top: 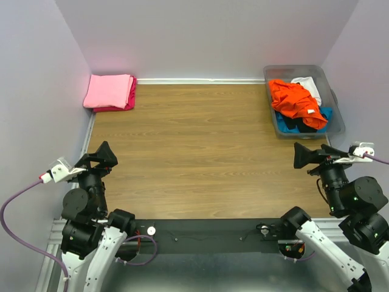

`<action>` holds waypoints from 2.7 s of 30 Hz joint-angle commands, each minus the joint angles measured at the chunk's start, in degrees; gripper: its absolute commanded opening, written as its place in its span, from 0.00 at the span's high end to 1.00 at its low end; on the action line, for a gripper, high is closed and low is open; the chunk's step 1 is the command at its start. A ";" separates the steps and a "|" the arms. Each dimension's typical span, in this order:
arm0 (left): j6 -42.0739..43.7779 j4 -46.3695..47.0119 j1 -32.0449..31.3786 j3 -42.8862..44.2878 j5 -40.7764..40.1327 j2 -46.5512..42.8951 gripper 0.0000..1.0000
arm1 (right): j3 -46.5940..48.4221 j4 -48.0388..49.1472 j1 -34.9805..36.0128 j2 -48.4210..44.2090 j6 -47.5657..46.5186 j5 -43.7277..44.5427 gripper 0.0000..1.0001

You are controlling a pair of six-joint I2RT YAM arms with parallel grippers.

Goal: Fold and stack the t-shirts
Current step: Grab the tshirt from the pile, then move the tshirt to the center of the board

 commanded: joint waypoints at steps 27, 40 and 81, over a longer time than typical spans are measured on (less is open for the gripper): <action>2.03 5.40 -0.26 -1.49 15.12 8.21 0.02 | 9.29 2.92 -6.05 51.03 18.26 10.02 0.02; -0.52 4.88 -0.26 -2.63 33.06 12.70 0.05 | 18.53 15.49 -31.73 69.08 18.61 -2.81 0.17; -0.34 5.50 -0.26 2.72 34.21 18.33 0.06 | 44.70 11.36 15.50 86.79 21.07 -10.45 0.78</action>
